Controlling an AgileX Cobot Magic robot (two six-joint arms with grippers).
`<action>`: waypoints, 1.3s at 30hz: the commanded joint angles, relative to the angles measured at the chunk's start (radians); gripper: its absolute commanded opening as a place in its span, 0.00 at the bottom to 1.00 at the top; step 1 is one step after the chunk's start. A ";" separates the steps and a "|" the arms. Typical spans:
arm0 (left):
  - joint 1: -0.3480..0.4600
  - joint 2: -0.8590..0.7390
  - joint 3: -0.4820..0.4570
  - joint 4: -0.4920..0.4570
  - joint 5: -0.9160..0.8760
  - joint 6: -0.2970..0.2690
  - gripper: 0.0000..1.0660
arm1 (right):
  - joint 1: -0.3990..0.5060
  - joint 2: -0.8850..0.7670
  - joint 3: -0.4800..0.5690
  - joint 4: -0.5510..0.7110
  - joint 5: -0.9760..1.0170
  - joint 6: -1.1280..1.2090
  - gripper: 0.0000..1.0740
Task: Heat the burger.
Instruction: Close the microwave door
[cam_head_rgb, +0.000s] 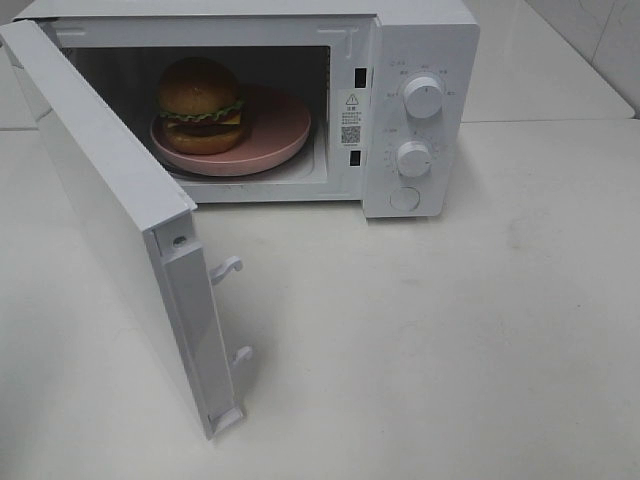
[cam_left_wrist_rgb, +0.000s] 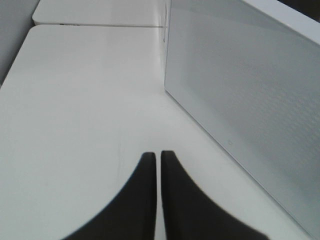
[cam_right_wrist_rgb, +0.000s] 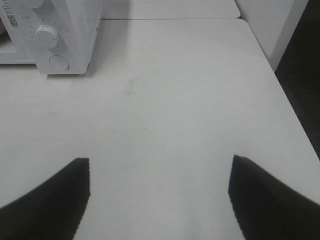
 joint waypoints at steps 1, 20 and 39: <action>0.000 0.057 0.027 0.004 -0.175 0.060 0.00 | -0.005 -0.030 0.005 0.002 -0.003 -0.011 0.70; 0.000 0.278 0.341 -0.031 -1.034 0.117 0.00 | -0.005 -0.030 0.005 0.002 -0.003 -0.011 0.70; 0.000 0.673 0.362 0.409 -1.351 -0.277 0.00 | -0.005 -0.030 0.005 0.002 -0.003 -0.011 0.70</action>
